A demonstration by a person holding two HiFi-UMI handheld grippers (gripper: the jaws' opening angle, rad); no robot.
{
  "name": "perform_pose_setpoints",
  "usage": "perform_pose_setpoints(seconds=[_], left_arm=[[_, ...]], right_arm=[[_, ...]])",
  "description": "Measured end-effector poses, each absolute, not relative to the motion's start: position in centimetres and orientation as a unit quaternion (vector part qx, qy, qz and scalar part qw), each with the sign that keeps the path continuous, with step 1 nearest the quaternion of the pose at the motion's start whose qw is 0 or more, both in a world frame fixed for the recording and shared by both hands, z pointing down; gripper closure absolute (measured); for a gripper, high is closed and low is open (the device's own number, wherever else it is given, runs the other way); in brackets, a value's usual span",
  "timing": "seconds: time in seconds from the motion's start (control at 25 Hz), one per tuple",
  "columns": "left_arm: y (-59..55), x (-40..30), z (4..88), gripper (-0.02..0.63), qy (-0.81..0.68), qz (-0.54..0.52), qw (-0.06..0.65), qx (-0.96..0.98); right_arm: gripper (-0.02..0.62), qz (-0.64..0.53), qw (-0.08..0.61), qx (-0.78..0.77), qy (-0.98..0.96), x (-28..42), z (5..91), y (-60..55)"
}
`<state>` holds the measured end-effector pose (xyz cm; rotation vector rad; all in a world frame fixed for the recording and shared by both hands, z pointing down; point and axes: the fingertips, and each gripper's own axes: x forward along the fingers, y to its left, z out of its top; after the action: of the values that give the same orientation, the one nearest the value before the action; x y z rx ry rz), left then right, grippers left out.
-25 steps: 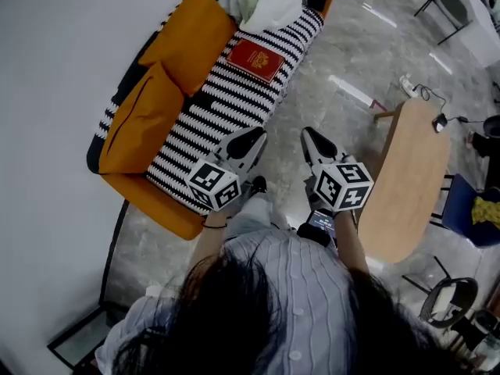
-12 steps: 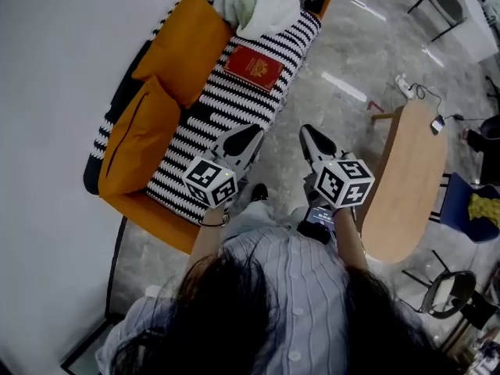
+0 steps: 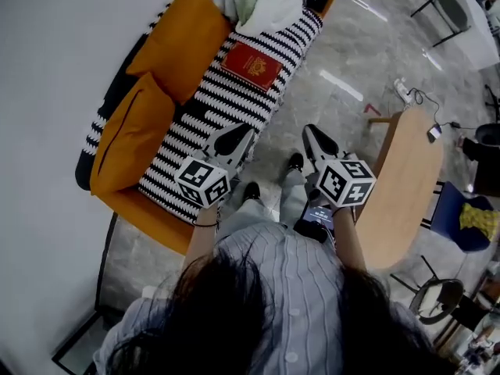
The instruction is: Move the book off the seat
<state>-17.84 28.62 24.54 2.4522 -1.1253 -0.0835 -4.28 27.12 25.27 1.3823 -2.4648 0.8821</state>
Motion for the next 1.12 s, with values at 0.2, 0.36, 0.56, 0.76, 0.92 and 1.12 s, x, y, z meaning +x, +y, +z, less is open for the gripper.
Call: perform_pose_setpoints(seconds=[0.2,0.36,0.56,0.76,0.92,1.12], left_arm=[[26.9,-16.5,24.9,0.571,-0.429,-0.022,0.214,0.877],[24.3,-16.0,25.1,0.571,-0.464,-0.013,0.212,0.860],[20.4,-14.2,23.0,0.571,-0.505,-0.040,0.199,0.839],[17.3,-12.0,22.3,0.571,-0.529,-0.039,0.188,0.826],[16.1,-10.9,22.4,0.555,-0.554,-0.057,0.195,0.807],[15.7,-10.7,24.4,0.538,-0.561,-0.044,0.221,0.796]], right_arm=[[0.568,0.299,0.093,0.443,-0.840,-2.9,26.0,24.1],[0.568,0.301,0.100,0.423,-0.849,-1.3,26.3,20.9],[0.568,0.280,0.123,0.410,-0.859,2.7,26.6,15.7],[0.568,0.292,0.122,0.415,-0.853,7.1,27.8,11.6],[0.568,0.313,0.117,0.418,-0.845,9.9,29.5,9.7],[0.568,0.333,0.130,0.405,-0.842,10.8,32.0,8.1]])
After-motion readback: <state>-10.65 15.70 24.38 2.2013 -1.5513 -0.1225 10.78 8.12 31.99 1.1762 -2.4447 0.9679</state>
